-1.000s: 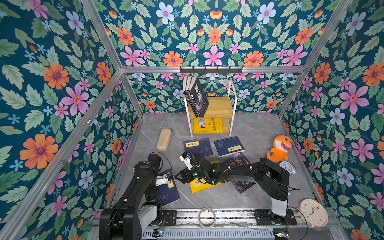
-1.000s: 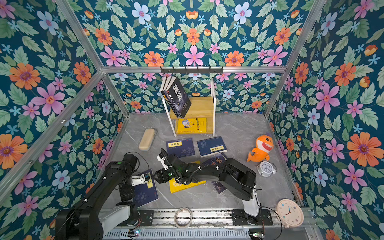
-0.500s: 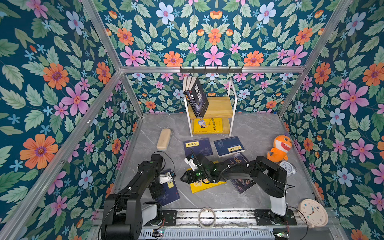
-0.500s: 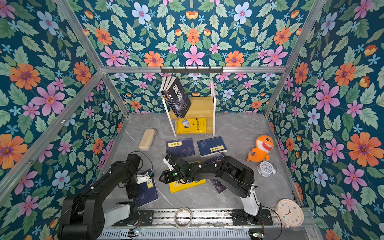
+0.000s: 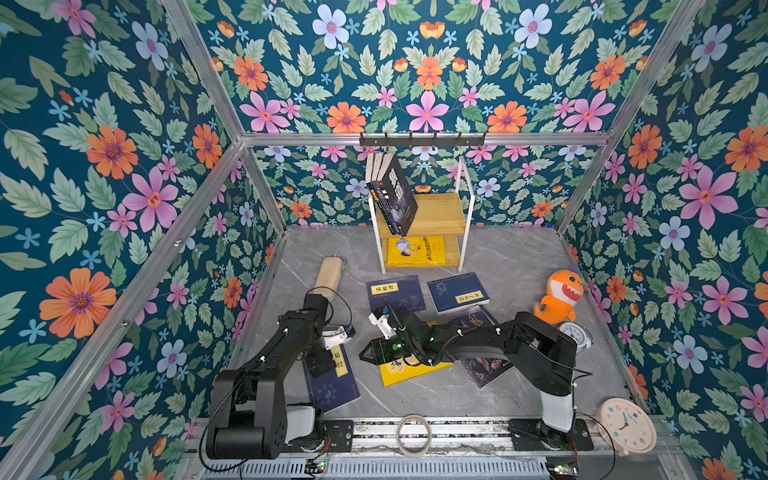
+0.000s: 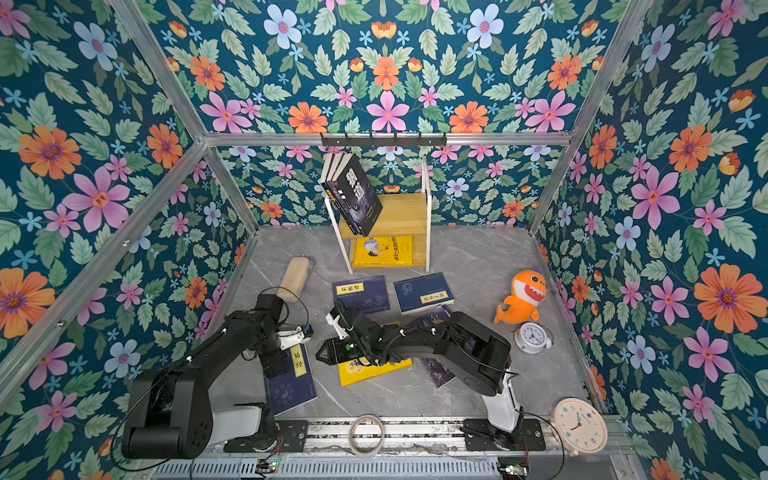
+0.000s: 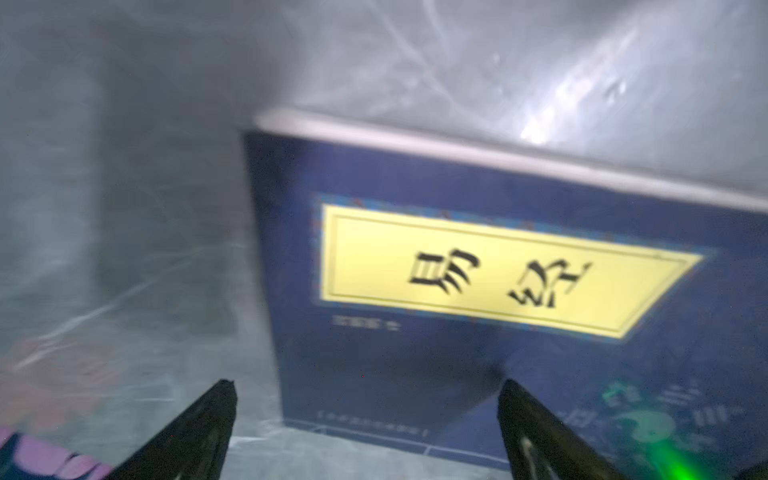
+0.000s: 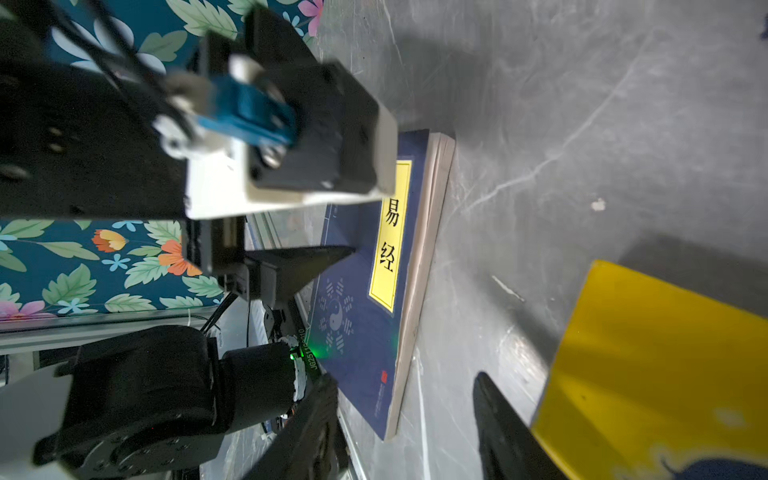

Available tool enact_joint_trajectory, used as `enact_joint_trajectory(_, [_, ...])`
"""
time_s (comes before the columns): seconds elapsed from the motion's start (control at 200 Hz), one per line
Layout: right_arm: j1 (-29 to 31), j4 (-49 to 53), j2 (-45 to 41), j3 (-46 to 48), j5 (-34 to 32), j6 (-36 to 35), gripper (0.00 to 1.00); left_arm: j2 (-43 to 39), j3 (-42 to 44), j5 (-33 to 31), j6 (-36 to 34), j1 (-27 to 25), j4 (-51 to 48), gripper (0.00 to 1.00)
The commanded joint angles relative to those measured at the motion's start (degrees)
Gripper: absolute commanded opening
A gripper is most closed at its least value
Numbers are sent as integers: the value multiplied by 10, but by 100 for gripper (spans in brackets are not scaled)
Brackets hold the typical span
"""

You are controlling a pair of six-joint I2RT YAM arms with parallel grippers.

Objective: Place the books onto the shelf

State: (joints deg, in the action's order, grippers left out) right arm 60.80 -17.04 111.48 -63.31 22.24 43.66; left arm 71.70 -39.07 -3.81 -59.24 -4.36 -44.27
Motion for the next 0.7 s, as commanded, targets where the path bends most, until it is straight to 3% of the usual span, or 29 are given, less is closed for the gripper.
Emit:
enact_joint_trajectory(0.0, [-1,-15,-3,9,1,14,53,-43,7,-45,-72,10,-87,100])
enact_joint_trajectory(0.11, [-1,-9,-1,6,4,12,53,-63,41,-91,-103,21,-120,100])
enact_joint_trajectory(0.29, [-1,-21,5,10,5,17,53,-55,96,-108,-78,26,-46,100])
enact_joint_trajectory(0.695, [-1,-51,10,19,11,29,53,-3,94,8,20,24,154,100])
